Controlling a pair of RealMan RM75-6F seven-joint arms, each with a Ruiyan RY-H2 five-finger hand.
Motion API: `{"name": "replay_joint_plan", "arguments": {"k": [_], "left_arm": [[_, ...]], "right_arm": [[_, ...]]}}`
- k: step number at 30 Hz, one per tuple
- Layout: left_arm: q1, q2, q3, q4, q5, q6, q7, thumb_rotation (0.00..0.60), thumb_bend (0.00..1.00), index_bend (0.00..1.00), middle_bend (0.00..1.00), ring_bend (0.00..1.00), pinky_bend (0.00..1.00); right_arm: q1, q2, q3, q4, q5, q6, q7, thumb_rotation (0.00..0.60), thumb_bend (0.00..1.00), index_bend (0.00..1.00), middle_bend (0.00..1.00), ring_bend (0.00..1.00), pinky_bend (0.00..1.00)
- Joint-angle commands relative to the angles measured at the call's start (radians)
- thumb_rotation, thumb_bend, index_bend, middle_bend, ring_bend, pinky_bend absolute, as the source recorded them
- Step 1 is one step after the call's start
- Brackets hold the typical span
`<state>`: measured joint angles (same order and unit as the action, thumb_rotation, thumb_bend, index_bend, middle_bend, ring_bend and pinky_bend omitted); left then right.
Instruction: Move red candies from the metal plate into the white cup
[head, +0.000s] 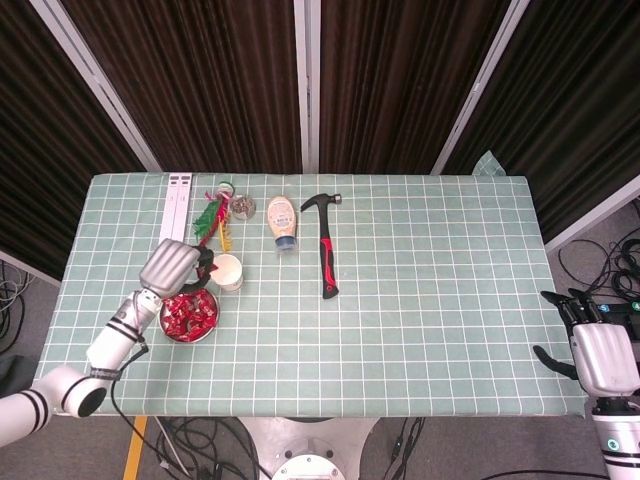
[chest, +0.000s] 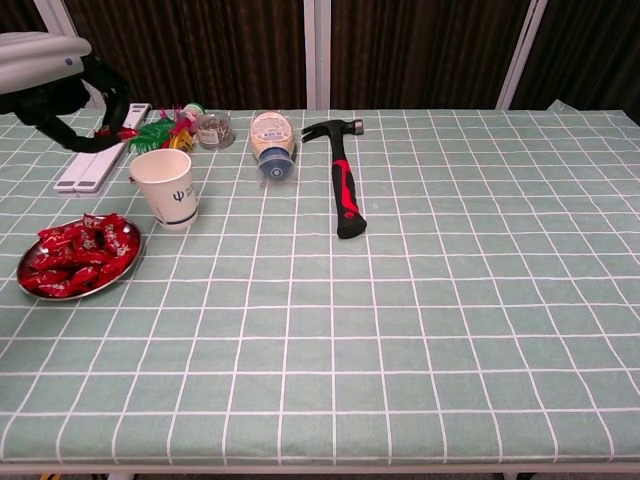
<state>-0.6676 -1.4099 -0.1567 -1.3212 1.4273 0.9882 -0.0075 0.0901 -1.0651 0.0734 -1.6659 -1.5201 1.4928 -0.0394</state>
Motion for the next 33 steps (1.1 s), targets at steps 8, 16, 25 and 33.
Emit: {"name": "replay_joint_plan", "arguments": {"k": [8, 16, 25, 33], "left_arm": [[-0.070, -0.088, -0.002, 0.085, -0.042, -0.091, 0.009, 0.600, 0.46, 0.63, 0.68, 0.91, 1.00], [-0.053, -0.085, 0.004, 0.074, -0.038, -0.037, 0.015, 0.600, 0.22, 0.40, 0.46, 0.88, 1.00], [0.064, 0.028, 0.045, -0.036, -0.025, 0.121, 0.048, 0.600, 0.17, 0.37, 0.42, 0.87, 1.00], [0.134, 0.062, 0.156, -0.024, 0.028, 0.117, 0.046, 0.600, 0.17, 0.42, 0.42, 0.87, 1.00]], "right_arm": [[-0.004, 0.004, 0.006, 0.009, 0.015, 0.001, 0.009, 0.600, 0.09, 0.20, 0.29, 0.16, 0.39], [0.004, -0.002, 0.007, 0.010, 0.015, -0.010, 0.005, 0.600, 0.09, 0.20, 0.29, 0.16, 0.40], [0.018, -0.003, 0.011, 0.002, 0.005, -0.020, -0.002, 0.600, 0.09, 0.20, 0.28, 0.16, 0.41], [0.022, -0.001, 0.007, -0.004, -0.010, -0.018, -0.005, 0.600, 0.09, 0.20, 0.28, 0.16, 0.41]]}}
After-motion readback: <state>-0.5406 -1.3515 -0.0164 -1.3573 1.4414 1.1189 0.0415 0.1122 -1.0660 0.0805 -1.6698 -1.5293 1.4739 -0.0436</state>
